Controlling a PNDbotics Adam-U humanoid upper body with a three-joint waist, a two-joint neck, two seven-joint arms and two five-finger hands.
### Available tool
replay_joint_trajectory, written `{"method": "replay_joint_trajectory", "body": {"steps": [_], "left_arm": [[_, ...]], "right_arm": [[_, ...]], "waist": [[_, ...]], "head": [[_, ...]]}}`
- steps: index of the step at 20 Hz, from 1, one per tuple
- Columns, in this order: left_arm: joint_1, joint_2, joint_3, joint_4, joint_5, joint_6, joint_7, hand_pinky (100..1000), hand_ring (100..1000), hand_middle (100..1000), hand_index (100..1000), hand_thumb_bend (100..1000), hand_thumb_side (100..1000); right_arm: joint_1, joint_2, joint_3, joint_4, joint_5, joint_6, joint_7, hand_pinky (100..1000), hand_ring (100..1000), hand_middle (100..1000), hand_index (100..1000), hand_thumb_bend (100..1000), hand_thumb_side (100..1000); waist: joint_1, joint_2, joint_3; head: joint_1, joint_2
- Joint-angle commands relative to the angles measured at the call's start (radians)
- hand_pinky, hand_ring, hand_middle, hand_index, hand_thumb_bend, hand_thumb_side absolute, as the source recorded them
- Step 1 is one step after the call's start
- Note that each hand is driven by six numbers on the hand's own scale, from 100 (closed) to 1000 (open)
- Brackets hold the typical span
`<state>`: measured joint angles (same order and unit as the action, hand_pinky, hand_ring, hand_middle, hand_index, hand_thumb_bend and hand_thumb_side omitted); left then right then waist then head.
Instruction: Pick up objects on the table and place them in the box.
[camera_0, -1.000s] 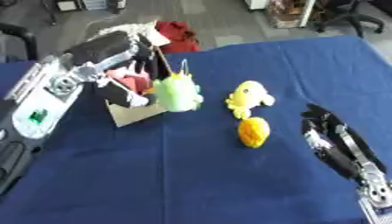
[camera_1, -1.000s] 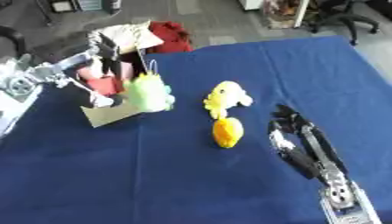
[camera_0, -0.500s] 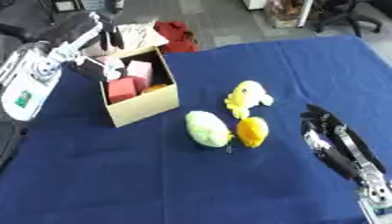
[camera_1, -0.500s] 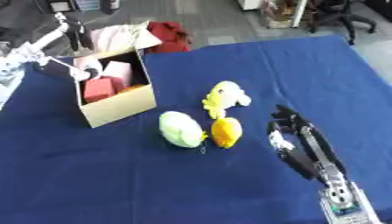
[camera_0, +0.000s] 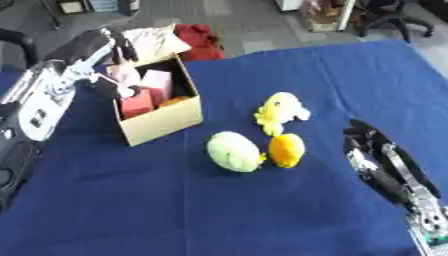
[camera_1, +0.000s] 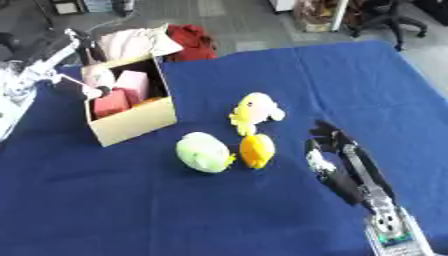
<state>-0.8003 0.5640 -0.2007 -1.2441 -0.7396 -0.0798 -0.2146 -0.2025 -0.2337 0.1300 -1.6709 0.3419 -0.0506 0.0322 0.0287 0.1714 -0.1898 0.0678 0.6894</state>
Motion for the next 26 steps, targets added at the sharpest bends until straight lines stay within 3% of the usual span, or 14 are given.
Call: {"method": "replay_joint_trajectory", "body": {"steps": [1, 6, 11, 18, 26], "left_arm": [[-0.009, 0.042, -0.024, -0.073, 0.046, -0.035, -0.038, 787, 672, 702, 774, 600, 205], [0.009, 0.052, -0.106, -0.192, 0.13, -0.114, -0.214, 825, 756, 785, 849, 718, 334], [-0.004, 0.01, -0.158, -0.189, 0.131, -0.131, -0.311, 832, 776, 810, 880, 723, 329], [-0.053, -0.125, -0.229, -0.069, 0.023, -0.203, -0.345, 837, 791, 825, 894, 697, 298], [-0.059, -0.232, -0.227, 0.073, -0.08, -0.253, -0.303, 818, 757, 793, 868, 639, 223]], "right_arm": [[-0.01, -0.009, -0.006, -0.01, 0.003, -0.004, 0.0, 842, 834, 822, 961, 100, 758], [-0.014, -0.011, -0.01, -0.012, 0.002, -0.001, -0.008, 842, 838, 825, 964, 100, 757], [-0.014, -0.008, -0.025, -0.02, -0.006, 0.006, -0.059, 842, 848, 824, 963, 100, 728], [-0.043, -0.01, -0.036, -0.047, -0.012, 0.012, -0.117, 841, 844, 817, 956, 100, 711], [-0.041, -0.006, -0.029, -0.049, -0.018, 0.012, -0.103, 841, 839, 816, 955, 100, 721]], "waist": [[-0.001, -0.029, 0.0], [-0.003, -0.028, -0.005], [-0.003, -0.03, -0.009], [-0.015, -0.029, -0.027], [-0.017, -0.022, -0.039]], "head": [[-0.003, -0.017], [-0.002, -0.018], [-0.003, -0.018], [0.006, -0.014], [0.016, -0.016]]}}
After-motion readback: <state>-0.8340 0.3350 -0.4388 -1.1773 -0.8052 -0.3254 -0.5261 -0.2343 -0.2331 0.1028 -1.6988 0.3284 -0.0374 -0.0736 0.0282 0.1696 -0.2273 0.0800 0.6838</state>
